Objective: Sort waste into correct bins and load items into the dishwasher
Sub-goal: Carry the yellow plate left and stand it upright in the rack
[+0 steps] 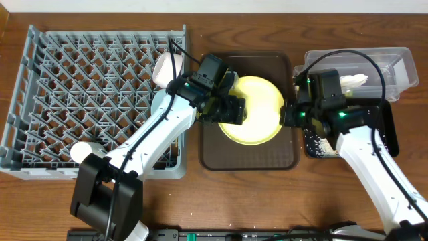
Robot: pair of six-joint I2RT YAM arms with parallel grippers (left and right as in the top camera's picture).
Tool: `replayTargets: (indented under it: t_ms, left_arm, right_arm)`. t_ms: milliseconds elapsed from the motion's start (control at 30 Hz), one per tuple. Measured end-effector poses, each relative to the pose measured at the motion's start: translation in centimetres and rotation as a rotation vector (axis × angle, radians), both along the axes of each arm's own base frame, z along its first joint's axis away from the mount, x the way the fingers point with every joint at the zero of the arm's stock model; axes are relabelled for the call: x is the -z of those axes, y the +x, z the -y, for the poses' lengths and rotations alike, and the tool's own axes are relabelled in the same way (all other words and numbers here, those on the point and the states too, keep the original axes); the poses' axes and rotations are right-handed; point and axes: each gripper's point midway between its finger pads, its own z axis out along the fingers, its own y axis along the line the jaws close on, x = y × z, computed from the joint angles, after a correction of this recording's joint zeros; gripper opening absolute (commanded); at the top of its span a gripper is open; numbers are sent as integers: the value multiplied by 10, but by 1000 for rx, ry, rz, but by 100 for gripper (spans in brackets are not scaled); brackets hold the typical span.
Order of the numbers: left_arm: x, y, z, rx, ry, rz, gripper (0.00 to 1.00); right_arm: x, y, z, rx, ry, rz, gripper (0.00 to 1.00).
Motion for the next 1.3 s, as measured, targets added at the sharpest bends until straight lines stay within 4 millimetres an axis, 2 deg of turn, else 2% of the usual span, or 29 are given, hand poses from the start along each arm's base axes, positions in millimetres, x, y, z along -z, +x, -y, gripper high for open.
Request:
replayTargets:
  t_ms: [33, 67, 133, 167, 200, 233, 300, 400, 500, 600, 667, 700, 833, 967, 1033, 1133, 1300]
  left_arm:
    - [-1, 0, 1, 7, -9, -1, 52]
    - [-2, 1, 2, 10, -26, 2, 36]
    - [-5, 4, 2, 19, -52, 5, 21]
    - [-7, 3, 3, 30, -69, 4, 13]
    - [-11, 1, 6, 43, -97, -2, 9]
    - [-17, -2, 9, 63, -126, -3, 8]
    - [-29, -7, 17, 103, -174, 10, 8]
    - [-36, -10, 21, 122, -192, 25, 8]
    - [-35, -5, -1, 69, -145, 23, 8]
    - [-47, 8, -41, -35, -70, 75, 8]
    - [-63, 13, -75, -123, 4, 137, 8]
    - [-73, 14, -91, -163, 38, 175, 8]
    - [-113, 3, -151, -319, 229, 339, 8]
    - [-139, -9, -213, -483, 488, 460, 7]
    - [-145, -9, -235, -539, 607, 493, 7]
    - [-147, -2, -257, -594, 752, 519, 8]
    - [-131, 19, -273, -599, 939, 504, 8]
  right_arm:
    - [-2, -1, 0, -22, -6, 10, 1]
    - [-4, -1, 2, -35, -13, 20, 1]
    - [-5, 0, 6, -51, -29, 38, 1]
    - [-5, 0, 10, -51, -48, 45, 8]
    - [-4, 2, 15, -42, -68, 48, 30]
    - [-1, 2, 19, -37, -82, 44, 65]
    - [2, -2, 20, -46, -88, 31, 80]
    - [2, -10, 14, -67, -62, 2, 86]
    - [0, -16, 16, -40, -35, -23, 88]
    - [-9, -19, 30, 23, -12, -27, 88]
    - [-19, -23, 45, 92, 5, -23, 90]
    - [-24, -25, 55, 133, 13, -23, 97]
    - [-39, -37, 94, 316, 33, -25, 99]
    - [-48, -41, 132, 473, 37, -3, 99]
    - [-48, -42, 142, 515, 37, -4, 99]
    - [-48, -43, 149, 544, 35, -5, 99]
    - [-48, -43, 150, 550, 36, -6, 99]
